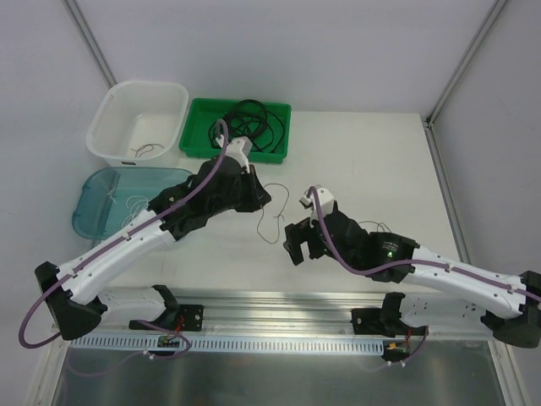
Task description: Untangle the cables
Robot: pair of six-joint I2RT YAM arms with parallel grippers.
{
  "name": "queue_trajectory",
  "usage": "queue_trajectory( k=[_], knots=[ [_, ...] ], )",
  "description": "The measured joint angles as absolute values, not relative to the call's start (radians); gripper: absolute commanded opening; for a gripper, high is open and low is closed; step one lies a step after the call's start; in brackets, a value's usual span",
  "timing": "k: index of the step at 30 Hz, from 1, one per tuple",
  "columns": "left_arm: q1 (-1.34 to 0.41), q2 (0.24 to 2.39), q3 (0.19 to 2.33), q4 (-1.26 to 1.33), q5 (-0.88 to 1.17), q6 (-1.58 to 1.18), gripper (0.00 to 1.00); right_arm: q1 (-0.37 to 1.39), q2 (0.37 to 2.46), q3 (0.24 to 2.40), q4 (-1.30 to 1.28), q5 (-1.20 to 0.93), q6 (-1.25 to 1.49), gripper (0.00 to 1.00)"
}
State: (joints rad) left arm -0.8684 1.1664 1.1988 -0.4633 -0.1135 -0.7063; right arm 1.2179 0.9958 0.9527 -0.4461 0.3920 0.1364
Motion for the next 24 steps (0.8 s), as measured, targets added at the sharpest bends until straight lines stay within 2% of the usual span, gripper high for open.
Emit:
queue_trajectory(
  k=[8,11,24],
  knots=[
    [-0.657,1.216,1.451,-0.476,-0.107,-0.553,0.0,1.217,0.887,0.846,-0.551,0.522,0.213,1.0],
    [-0.577,1.252,1.551,-0.48,-0.095,-0.504,0.0,1.217,0.867,0.825,-0.582,0.545,0.24,0.97],
    [-0.171,1.478,1.943,-0.488,-0.117,-0.37,0.0,1.214,0.889,0.824,-0.6,0.59,0.234,0.97]
  ],
)
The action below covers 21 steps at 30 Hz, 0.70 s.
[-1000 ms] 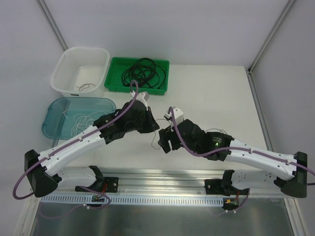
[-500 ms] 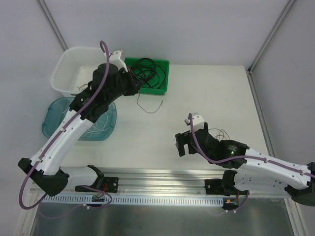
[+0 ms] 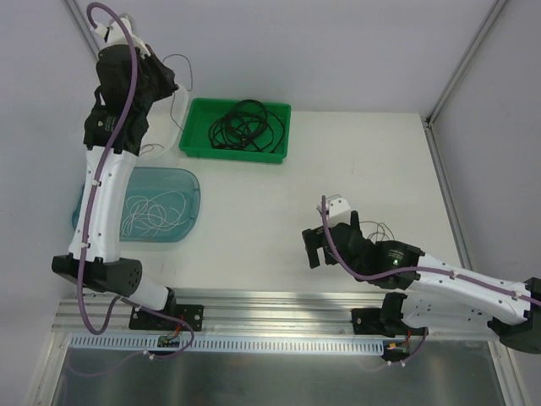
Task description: Untangle the cables
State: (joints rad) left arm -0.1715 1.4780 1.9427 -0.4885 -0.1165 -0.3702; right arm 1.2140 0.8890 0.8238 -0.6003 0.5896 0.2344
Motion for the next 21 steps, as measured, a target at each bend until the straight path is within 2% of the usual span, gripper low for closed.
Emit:
queue_trajectory(
  k=[10,11,12,13,15,16,20,21],
  knots=[
    [0.059,1.723,2.091,-0.454,-0.255,-0.316,0.0,1.17,0.907,0.822,-0.599,0.574,0.215,0.97],
    [0.071,1.752,2.092,-0.448,-0.273,-0.307,0.08,1.161,0.911,0.82,-0.599,0.568,0.215,0.97],
    [0.082,1.778,2.096,-0.446,-0.282,-0.295,0.22,1.153,0.915,0.818,-0.599,0.562,0.214,0.97],
    [0.089,1.802,2.099,-0.444,-0.292,-0.286,0.43,1.145,0.921,0.817,-0.599,0.558,0.213,0.97],
    [0.105,1.861,2.101,-0.439,-0.297,-0.265,0.6,1.128,0.934,0.816,-0.599,0.55,0.209,0.97],
    [0.109,1.879,2.1,-0.44,-0.297,-0.262,0.76,1.12,0.94,0.815,-0.598,0.548,0.207,0.97],
    [0.113,1.899,2.019,-0.44,-0.272,-0.251,0.99,1.069,0.962,0.81,-0.598,0.541,0.2,0.97],
    [0.113,1.892,1.988,-0.437,-0.257,-0.252,0.99,1.047,0.963,0.807,-0.598,0.533,0.2,0.97]
  ],
)
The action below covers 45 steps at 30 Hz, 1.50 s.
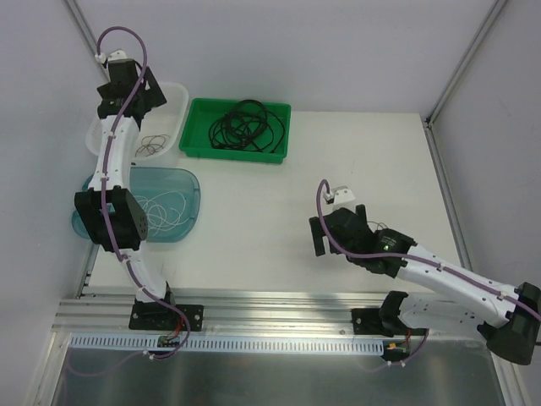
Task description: Untangle the cables
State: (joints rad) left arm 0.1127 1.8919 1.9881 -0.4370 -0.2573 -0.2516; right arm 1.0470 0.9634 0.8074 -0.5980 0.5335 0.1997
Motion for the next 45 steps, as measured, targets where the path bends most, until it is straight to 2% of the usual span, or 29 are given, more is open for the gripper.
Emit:
queue_trajectory(
  k=[6,14,20,28,34,35,42,45],
  knots=[
    [0.112,1.748,1.75,-0.439,-0.129,-0.275,0.99,0.865,0.963,0.804,-0.609,0.505,0.203,0.97],
    [0.077,1.394,1.443,-0.429,0.142,-0.344,0.99,0.533,0.966,0.781,-0.651,0.421,0.255,0.99],
    [-0.068,1.181,1.192,-0.421,0.288,-0.352,0.99,0.302,0.992,0.747,-0.658,0.313,0.3,0.83],
    [-0.228,0.95,0.898,-0.471,0.407,-0.378,0.99,0.186,1.074,0.72,-0.6,0.244,0.348,0.66],
    [-0.236,0.833,0.82,-0.498,0.441,-0.401,0.99,0.104,1.172,0.695,-0.526,0.191,0.344,0.51],
    [-0.236,0.825,0.813,-0.503,0.442,-0.403,0.99,0.097,1.192,0.693,-0.512,0.178,0.34,0.46],
    [-0.236,0.831,0.801,-0.522,0.442,-0.413,0.99,0.086,1.321,0.69,-0.44,0.145,0.33,0.31],
    [-0.236,0.834,0.801,-0.522,0.442,-0.413,0.99,0.085,1.357,0.69,-0.423,0.146,0.325,0.13]
  ],
)
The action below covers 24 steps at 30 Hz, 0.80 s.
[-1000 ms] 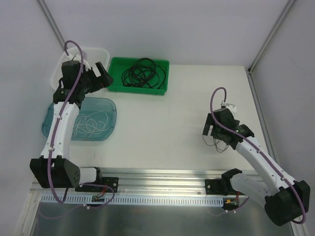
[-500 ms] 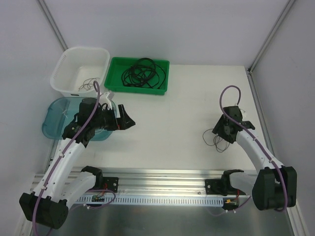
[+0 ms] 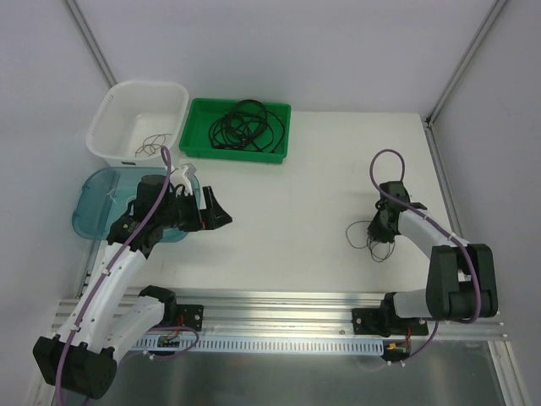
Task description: Untangle the cables
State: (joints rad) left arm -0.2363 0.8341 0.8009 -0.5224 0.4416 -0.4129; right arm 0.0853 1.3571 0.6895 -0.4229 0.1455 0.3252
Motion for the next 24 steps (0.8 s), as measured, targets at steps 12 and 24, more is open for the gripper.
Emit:
queue_trajectory(
  k=[12,24],
  knots=[
    [-0.244,0.848,0.801,-0.522,0.446,-0.442,0.99,0.221,1.271,0.738,-0.497,0.146,0.272,0.01],
    [-0.336,0.886,0.842,-0.524,0.445,-0.48,0.99,0.677,1.236,1.173,-0.618,0.099,0.133,0.01]
  ],
)
